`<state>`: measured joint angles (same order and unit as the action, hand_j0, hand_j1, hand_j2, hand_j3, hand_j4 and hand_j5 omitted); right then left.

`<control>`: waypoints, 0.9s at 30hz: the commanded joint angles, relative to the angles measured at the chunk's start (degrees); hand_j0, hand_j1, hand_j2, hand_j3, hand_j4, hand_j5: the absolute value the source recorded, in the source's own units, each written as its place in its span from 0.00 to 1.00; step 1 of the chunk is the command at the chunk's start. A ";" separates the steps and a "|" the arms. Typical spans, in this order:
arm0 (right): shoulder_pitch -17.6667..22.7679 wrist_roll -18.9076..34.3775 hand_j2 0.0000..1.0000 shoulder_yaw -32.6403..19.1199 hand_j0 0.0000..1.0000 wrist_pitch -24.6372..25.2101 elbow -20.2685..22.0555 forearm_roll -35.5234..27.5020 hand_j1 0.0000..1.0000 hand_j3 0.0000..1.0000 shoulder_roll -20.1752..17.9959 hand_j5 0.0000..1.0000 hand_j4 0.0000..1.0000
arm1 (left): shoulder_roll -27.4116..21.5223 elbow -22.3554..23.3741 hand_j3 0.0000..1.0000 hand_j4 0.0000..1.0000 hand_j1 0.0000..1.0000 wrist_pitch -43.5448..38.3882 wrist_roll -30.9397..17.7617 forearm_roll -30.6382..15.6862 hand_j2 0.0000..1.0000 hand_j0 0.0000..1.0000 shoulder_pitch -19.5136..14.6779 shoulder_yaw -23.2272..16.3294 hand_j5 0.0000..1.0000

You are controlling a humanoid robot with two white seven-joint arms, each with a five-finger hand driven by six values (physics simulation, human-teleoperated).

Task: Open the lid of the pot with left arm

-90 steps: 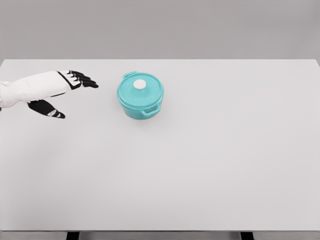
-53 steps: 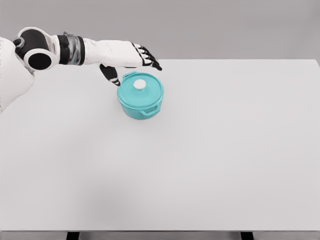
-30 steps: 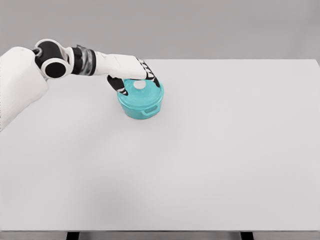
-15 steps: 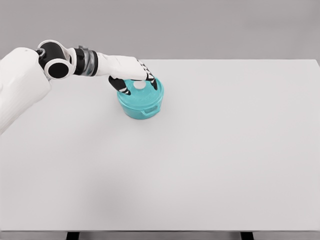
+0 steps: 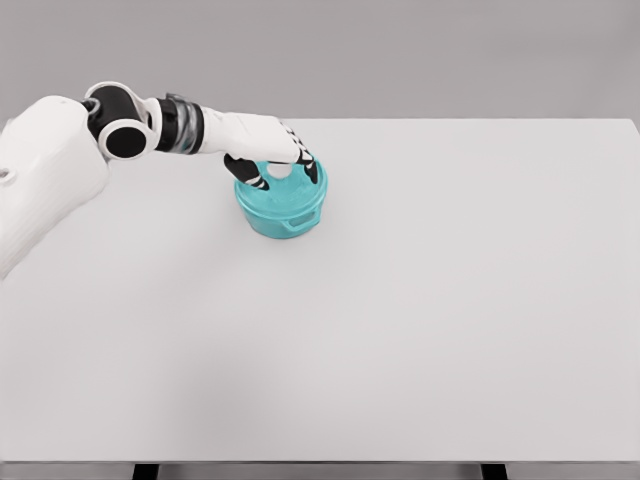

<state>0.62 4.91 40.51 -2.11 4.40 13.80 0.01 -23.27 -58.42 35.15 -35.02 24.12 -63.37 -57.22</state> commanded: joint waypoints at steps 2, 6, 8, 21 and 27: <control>0.09 0.01 1.00 0.00 1.00 0.00 0.00 0.00 1.00 1.00 -0.01 1.00 1.00 | 0.06 0.07 0.70 0.70 0.70 -0.15 0.02 -0.13 0.70 0.70 0.00 0.09 0.70; 0.00 0.01 1.00 0.00 1.00 0.00 0.00 0.00 1.00 1.00 -0.01 1.00 1.00 | -0.02 0.07 0.58 0.58 0.58 -0.15 0.02 -0.13 0.58 0.58 0.00 0.09 0.58; 0.00 0.01 1.00 0.00 1.00 0.00 0.00 0.00 1.00 1.00 -0.01 1.00 1.00 | -0.02 0.07 0.54 0.54 0.54 -0.15 0.02 -0.13 0.54 0.54 0.09 0.09 0.54; 0.00 0.01 1.00 0.00 1.00 0.00 0.00 0.00 1.00 1.00 -0.01 1.00 1.00 | -2.57 -0.20 0.39 0.39 0.39 -0.15 0.02 -0.65 0.39 0.39 -1.32 0.09 0.39; 0.09 0.01 1.00 0.00 1.00 0.00 0.00 0.00 1.00 1.00 -0.01 1.00 1.00 | -9.07 -0.81 0.38 0.38 0.38 -0.15 0.02 -0.65 0.38 0.38 -2.90 0.18 0.38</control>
<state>0.70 4.91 40.51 -2.11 4.40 13.80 0.01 -29.98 -59.10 35.14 -35.05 23.60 -66.27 -57.16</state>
